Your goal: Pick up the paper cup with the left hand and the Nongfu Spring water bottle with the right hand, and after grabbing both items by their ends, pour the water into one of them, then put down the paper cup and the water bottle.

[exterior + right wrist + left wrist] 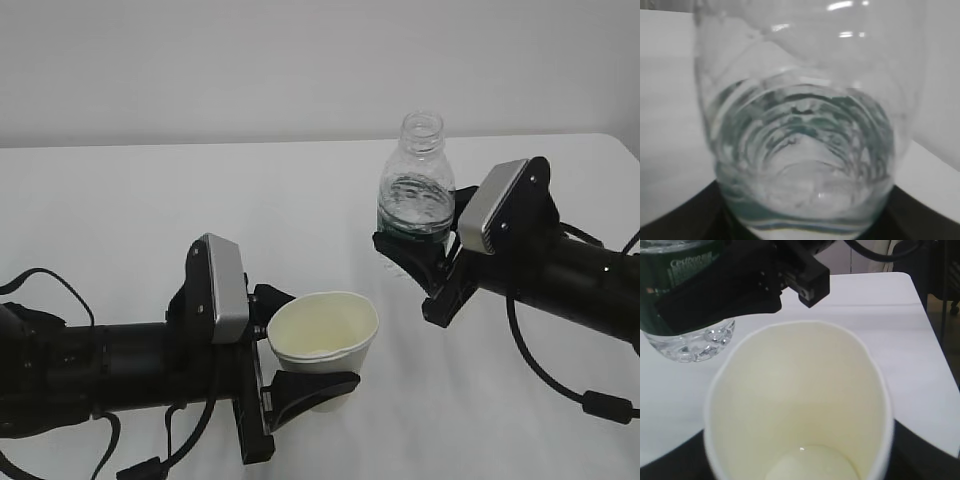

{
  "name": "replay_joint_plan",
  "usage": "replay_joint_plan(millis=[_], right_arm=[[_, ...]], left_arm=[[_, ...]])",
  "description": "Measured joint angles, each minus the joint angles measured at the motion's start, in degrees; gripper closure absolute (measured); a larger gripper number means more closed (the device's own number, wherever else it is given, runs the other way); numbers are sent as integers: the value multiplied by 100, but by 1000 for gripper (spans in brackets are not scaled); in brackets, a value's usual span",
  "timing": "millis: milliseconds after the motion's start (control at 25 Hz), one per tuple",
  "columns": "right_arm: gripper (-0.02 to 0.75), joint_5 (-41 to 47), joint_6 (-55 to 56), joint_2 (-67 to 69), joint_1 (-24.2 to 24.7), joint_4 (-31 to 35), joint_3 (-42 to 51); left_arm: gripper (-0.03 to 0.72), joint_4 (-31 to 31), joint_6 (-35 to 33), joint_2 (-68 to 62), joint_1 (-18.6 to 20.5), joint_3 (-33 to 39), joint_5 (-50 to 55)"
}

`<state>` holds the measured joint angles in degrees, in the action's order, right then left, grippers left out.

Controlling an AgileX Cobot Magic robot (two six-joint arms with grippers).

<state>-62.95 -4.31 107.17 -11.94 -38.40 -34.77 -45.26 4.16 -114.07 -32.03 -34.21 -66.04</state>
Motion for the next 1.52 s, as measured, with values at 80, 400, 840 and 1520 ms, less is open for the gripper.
replay_joint_plan(millis=[80, 400, 840, 1520], right_arm=[[300, 47, -152, 0, 0, 0, 0], [300, 163, -672, 0, 0, -24, 0], [300, 240, -1469, 0, 0, 232, 0], [300, 328, -2397, 0, 0, 580, 0]], left_arm=[[218, 0, 0, 0, 0, 0, 0], [218, 0, 0, 0, 0, 0, 0], [218, 0, 0, 0, 0, 0, 0], [218, 30, 0, 0, 0, 0, 0]])
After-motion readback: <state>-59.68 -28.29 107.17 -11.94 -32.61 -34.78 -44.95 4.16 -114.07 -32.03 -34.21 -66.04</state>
